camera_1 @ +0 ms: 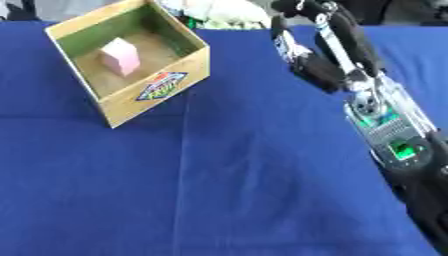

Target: Pick up objects on the table and place them in the box.

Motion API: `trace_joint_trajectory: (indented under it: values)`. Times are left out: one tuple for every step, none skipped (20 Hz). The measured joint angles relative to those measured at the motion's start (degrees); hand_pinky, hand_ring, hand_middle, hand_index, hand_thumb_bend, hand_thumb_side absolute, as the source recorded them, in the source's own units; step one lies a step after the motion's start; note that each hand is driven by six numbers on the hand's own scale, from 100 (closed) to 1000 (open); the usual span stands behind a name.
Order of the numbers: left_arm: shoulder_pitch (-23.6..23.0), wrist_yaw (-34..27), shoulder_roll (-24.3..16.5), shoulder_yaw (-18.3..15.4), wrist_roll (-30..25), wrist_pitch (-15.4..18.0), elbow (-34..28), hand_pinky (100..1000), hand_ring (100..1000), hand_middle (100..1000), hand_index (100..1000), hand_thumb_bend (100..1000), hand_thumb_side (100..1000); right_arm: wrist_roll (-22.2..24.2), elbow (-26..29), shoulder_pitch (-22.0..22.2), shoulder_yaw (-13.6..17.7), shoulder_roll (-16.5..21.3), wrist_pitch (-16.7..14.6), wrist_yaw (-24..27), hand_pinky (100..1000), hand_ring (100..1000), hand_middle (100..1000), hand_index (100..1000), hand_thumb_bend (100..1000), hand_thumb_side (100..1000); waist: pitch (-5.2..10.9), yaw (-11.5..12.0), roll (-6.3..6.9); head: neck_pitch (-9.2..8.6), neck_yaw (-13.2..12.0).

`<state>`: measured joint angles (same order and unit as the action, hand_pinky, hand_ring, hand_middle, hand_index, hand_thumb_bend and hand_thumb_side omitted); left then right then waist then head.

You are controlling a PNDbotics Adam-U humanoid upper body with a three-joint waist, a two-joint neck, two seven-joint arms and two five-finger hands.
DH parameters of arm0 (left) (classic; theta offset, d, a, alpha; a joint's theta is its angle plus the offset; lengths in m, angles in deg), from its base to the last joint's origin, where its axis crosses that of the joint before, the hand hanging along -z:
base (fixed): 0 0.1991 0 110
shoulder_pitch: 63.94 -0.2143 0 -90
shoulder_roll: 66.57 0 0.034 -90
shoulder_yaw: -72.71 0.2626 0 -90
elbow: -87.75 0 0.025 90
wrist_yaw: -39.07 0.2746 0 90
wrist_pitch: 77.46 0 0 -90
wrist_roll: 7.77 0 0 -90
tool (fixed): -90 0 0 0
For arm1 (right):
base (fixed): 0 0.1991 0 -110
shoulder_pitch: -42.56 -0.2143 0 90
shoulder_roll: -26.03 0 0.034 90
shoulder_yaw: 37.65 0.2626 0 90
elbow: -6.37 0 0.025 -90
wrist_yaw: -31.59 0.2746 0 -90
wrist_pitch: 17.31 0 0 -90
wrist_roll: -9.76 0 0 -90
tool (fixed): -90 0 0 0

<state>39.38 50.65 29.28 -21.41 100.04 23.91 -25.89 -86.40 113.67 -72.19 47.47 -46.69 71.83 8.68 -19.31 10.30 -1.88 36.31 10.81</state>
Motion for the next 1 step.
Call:
trace_joint_trajectory:
  values:
    - [-0.1,0.0,0.0,0.0,0.0,0.0,0.0,708,707,714,719,421,895,-0.4,1.4,1.4,0.2,-0.1,0.5,0.9,835,771,742,833,100,1000,0.09,0.1,0.00,0.11,0.0]
